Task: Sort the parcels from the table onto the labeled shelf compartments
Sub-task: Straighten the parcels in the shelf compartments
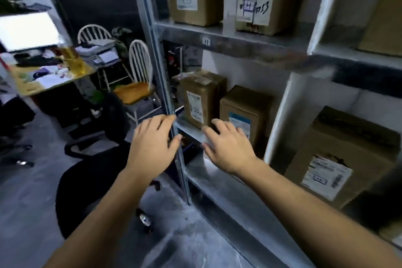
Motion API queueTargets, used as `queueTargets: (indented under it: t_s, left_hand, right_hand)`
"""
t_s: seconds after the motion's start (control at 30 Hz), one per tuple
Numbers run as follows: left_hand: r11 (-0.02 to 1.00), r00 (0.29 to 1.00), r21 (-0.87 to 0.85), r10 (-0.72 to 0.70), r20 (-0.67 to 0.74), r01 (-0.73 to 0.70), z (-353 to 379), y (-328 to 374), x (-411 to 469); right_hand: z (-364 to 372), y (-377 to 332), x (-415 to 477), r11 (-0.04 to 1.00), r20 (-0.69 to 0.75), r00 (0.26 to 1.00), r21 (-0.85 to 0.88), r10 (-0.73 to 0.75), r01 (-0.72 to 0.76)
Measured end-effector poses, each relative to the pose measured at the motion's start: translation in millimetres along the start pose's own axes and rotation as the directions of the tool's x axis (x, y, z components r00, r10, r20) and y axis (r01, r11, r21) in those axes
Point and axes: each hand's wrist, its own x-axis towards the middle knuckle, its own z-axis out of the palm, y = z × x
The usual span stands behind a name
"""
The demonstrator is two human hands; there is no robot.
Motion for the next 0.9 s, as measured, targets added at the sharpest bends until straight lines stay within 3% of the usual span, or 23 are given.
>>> queueTargets:
  t_s: [0.13, 0.3, 0.43, 0.57, 0.77, 0.9]
  left_hand:
    - [0.991, 0.992, -0.037, 0.127, -0.019, -0.127, 5.9, -31.3, 73.6]
    - [0.972, 0.978, -0.113, 0.21, 0.007, -0.208, 31.1, -48.8, 124.6]
    - [0.945, 0.959, -0.181, 0.281, 0.026, -0.272, 53.1, -43.2, 167.2]
    - [0.94, 0.954, -0.192, 0.296, 0.046, -0.283, 79.3, -47.0, 196.7]
    - [0.937, 0.943, -0.178, 0.32, 0.093, -0.301, 114.2, -45.0, 236.8]
    - [0.912, 0.92, -0.218, 0.377, 0.111, -0.348, 133.1, -38.9, 257.3]
  right_hand:
    - [-5.7, -0.5, 50.4, 0.989, -0.081, 0.99, -0.084, 0.115, -0.122]
    - [-6.0, 6.3, 67.3, 0.957, -0.091, 0.956, -0.052, 0.279, -0.285]
    - [-11.2, 31.0, 74.2, 0.883, -0.158, 0.87, 0.049, 0.468, -0.467]
    - [-4.0, 48.0, 90.2, 0.826, -0.175, 0.808, 0.073, 0.562, -0.559]
    - [17.1, 66.5, 112.9, 0.721, -0.053, 0.721, -0.009, 0.691, -0.692]
    - [25.7, 72.9, 124.4, 0.698, -0.014, 0.701, -0.081, 0.713, -0.712]
